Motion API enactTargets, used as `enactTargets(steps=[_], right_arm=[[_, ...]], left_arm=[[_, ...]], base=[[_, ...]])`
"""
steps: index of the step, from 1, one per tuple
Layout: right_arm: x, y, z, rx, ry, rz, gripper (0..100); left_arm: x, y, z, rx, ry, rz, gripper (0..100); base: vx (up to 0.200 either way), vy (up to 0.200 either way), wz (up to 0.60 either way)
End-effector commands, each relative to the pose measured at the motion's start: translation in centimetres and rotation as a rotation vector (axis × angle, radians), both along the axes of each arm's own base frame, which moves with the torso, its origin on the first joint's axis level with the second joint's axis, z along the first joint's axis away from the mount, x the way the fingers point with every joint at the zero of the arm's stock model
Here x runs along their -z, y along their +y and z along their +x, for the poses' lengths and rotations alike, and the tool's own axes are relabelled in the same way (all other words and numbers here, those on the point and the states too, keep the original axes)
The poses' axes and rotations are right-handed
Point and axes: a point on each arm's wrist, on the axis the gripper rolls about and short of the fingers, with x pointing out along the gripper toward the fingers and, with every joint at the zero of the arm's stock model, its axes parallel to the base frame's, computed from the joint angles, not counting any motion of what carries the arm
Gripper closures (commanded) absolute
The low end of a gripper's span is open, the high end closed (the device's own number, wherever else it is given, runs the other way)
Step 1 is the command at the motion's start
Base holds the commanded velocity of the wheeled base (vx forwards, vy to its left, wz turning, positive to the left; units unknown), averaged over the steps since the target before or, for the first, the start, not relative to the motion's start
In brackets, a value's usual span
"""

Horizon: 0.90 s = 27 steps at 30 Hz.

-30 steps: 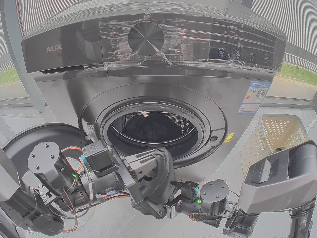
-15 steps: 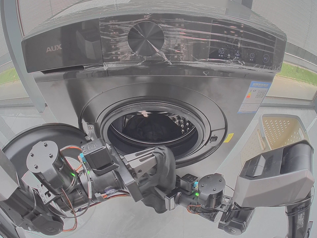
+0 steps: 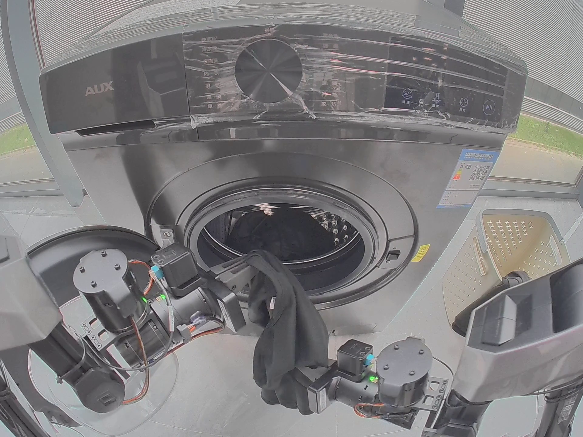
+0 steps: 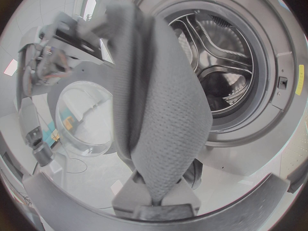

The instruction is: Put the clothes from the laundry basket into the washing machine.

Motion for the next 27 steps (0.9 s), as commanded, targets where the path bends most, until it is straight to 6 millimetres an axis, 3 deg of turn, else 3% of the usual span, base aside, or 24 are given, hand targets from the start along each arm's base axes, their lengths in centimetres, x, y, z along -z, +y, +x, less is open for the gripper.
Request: enactTargets(steps=[1, 9, 10, 14, 17, 21, 27], right_arm=[[-2.5, -1.0, -2.1, -0.025, -0.009, 0.040, 100], [-3.0, -1.2, -2.1, -0.020, -0.018, 0.055, 100], [-3.0, -1.2, -2.0, -0.017, -0.019, 0.056, 100], [-3.1, -1.3, -1.5, 0.000, -0.025, 0.064, 100], [-3.4, -2.7, 1.1, 0.151, -0.056, 0.064, 100], [-3.8, -3.2, 2.5, 0.205, -0.074, 0.084, 100], [-4.2, -3.0, 2.9, 0.209, -0.088, 0.103, 100]], left_arm=[[3.0, 0.9, 2.4, -0.084, 0.075, 0.066, 100], [4.9, 1.4, 3.2, -0.106, 0.119, 0.117, 100], [5.0, 1.4, 3.2, -0.104, 0.121, 0.119, 0], [5.0, 1.3, 3.1, -0.104, 0.131, 0.110, 0], [6.0, 2.3, 1.3, -0.078, 0.189, 0.159, 0], [7.0, 2.7, -0.3, -0.005, 0.234, 0.217, 0], [7.5, 2.9, -1.2, 0.023, 0.251, 0.251, 0]], base=[[0.000, 0.000, 0.00], [0.000, 0.000, 0.00], [0.000, 0.000, 0.00], [0.000, 0.000, 0.00], [0.000, 0.000, 0.00], [0.000, 0.000, 0.00], [0.000, 0.000, 0.00]])
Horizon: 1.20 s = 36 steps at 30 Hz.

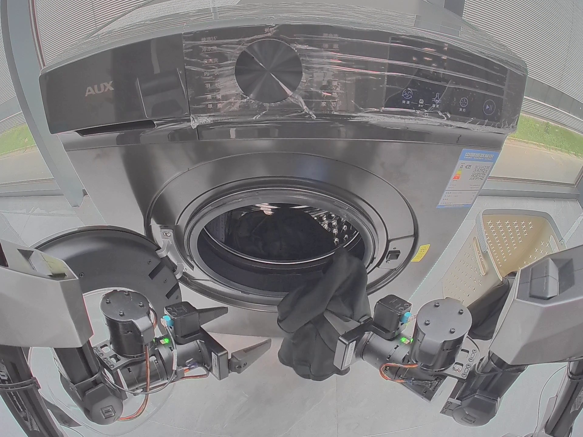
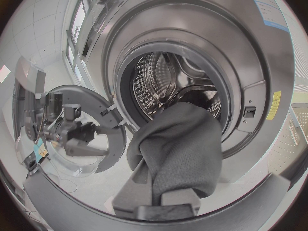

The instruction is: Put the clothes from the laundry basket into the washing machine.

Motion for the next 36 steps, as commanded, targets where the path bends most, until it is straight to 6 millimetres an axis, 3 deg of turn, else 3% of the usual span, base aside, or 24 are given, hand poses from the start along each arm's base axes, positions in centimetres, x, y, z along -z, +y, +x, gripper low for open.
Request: enactTargets(steps=[1, 8, 17, 27, 28, 36], right_arm=[[-0.6, 0.5, 0.2, -0.005, -0.020, 0.025, 100], [-0.7, 1.6, -0.8, -0.060, -0.023, 0.033, 100], [-0.6, 2.9, -2.8, -0.131, -0.005, 0.044, 100], [-0.5, 3.3, -3.1, -0.146, -0.006, 0.048, 100], [-0.5, 3.4, -3.1, -0.148, -0.006, 0.049, 100], [-0.5, 3.5, -3.3, -0.154, -0.003, 0.050, 100]], left_arm=[[0.5, -0.3, -1.6, 0.097, 0.043, 0.012, 0], [1.0, -1.6, -2.2, 0.187, 0.058, 0.017, 0], [2.5, -3.4, 0.1, 0.190, 0.047, 0.018, 0], [2.7, -4.7, 0.3, 0.221, 0.036, 0.011, 0], [2.7, -4.7, 0.2, 0.224, 0.033, 0.009, 100], [2.5, -4.9, 0.4, 0.219, 0.026, 0.003, 100]], base=[[0.000, 0.000, 0.00], [0.000, 0.000, 0.00], [0.000, 0.000, 0.00], [0.000, 0.000, 0.00], [0.000, 0.000, 0.00], [0.000, 0.000, 0.00]])
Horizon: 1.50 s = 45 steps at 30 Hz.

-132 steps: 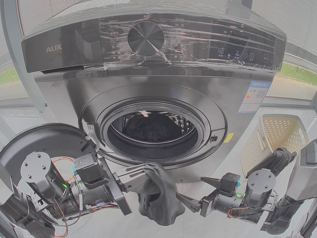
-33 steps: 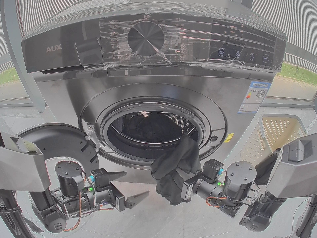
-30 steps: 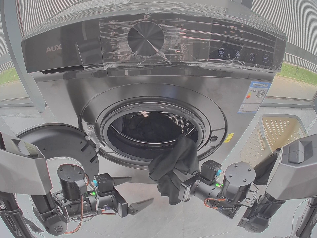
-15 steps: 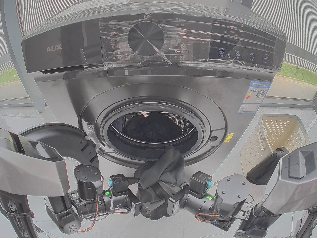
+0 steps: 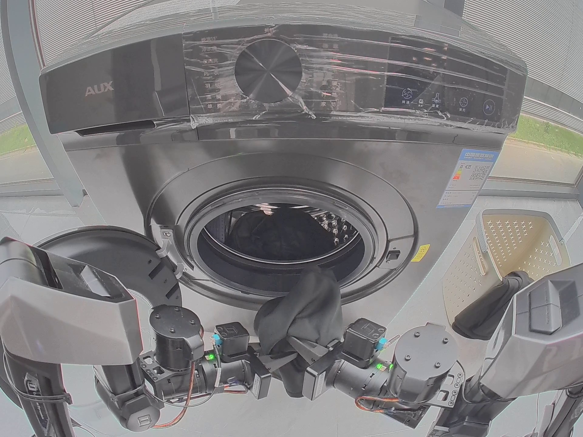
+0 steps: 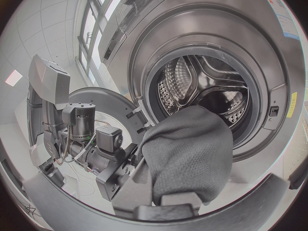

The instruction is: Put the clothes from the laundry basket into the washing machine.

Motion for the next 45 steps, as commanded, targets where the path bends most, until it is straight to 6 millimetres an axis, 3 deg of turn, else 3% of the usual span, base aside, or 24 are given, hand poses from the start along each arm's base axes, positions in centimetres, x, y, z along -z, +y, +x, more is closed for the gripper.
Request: enactTargets(steps=[1, 6, 10, 18, 19, 25, 32, 37, 40, 45], right_arm=[[0.1, 0.1, 0.0, -0.002, 0.002, -0.003, 100], [0.1, -0.1, 0.0, 0.009, 0.008, 0.001, 100], [0.2, -0.4, 0.5, 0.031, 0.016, 0.006, 100], [0.6, -0.4, 0.3, 0.016, 0.049, 0.013, 100], [0.7, -0.4, 0.2, 0.013, 0.051, 0.012, 0], [1.1, -0.9, -0.9, -0.005, 0.075, -0.017, 0], [2.1, -5.0, -4.6, -0.079, 0.175, -0.148, 0], [1.6, -7.7, -4.2, -0.013, 0.204, -0.153, 0], [0.9, -9.5, -4.0, -0.002, 0.220, -0.123, 0], [-0.5, -10.4, -4.5, -0.019, 0.261, -0.015, 0]], left_arm=[[-0.1, -0.2, 0.2, -0.001, -0.010, -0.008, 100], [-0.5, -0.1, 1.0, -0.072, -0.041, -0.016, 100], [-2.1, 0.4, 1.5, -0.160, -0.089, -0.046, 100], [-4.3, 0.9, 1.1, -0.205, -0.132, -0.097, 100], [-4.4, 1.0, 1.0, -0.208, -0.133, -0.101, 100], [-5.4, 0.9, 1.0, -0.255, -0.142, -0.142, 100], [-8.0, 1.9, -0.1, -0.284, -0.176, -0.220, 100], [-8.8, 2.4, -0.9, -0.276, -0.183, -0.243, 100], [-8.3, 2.2, -1.2, -0.269, -0.158, -0.233, 100], [-7.4, 2.1, -1.1, -0.272, -0.135, -0.207, 100]], base=[[0.000, 0.000, 0.00], [0.000, 0.000, 0.00], [0.000, 0.000, 0.00], [0.000, 0.000, 0.00], [0.000, 0.000, 0.00], [0.000, 0.000, 0.00], [0.000, 0.000, 0.00], [0.000, 0.000, 0.00], [0.000, 0.000, 0.00], [0.000, 0.000, 0.00]])
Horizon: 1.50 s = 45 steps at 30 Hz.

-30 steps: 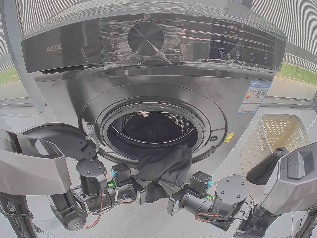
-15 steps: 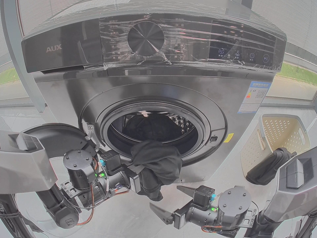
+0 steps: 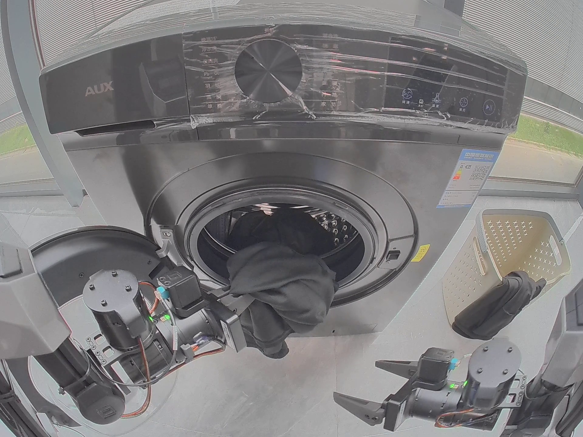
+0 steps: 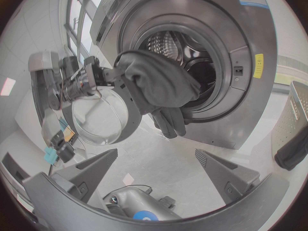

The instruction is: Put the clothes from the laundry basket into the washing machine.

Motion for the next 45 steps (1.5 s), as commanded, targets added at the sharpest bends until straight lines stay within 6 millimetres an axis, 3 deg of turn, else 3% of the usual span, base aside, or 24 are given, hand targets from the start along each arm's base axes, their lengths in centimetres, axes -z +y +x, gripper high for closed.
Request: enactTargets(steps=[1, 7, 29, 33, 39, 40, 45], right_arm=[[-1.6, -1.7, -0.4, 0.020, 0.003, 0.079, 0], [-1.3, -1.7, 0.0, 0.033, 0.014, 0.069, 0], [-0.7, -1.3, -0.3, 0.014, 0.033, 0.048, 0], [-0.8, -1.2, -0.5, 0.004, 0.025, 0.049, 0], [-1.2, -1.1, -0.9, -0.015, 0.016, 0.059, 0], [-1.2, -0.9, -1.2, -0.033, 0.014, 0.057, 0], [-1.0, -0.5, -1.6, -0.067, -0.008, 0.028, 0]], left_arm=[[0.3, 0.0, -0.2, 0.000, 0.015, 0.005, 100], [0.9, -0.1, -1.1, 0.025, 0.045, 0.024, 100], [1.3, 0.1, -1.0, 0.015, 0.047, 0.048, 100], [1.2, -0.7, -1.9, 0.037, 0.039, 0.054, 100], [1.2, -2.9, 0.7, -0.013, -0.035, 0.061, 100], [1.6, -3.8, 1.7, -0.009, -0.036, 0.048, 100], [3.6, -4.5, 3.2, -0.047, 0.008, 0.061, 100]], base=[[0.000, 0.000, 0.00], [0.000, 0.000, 0.00], [0.055, 0.000, 0.00], [0.000, 0.000, 0.00], [0.000, 0.000, 0.00], [0.000, 0.000, 0.00], [0.000, 0.000, 0.00]])
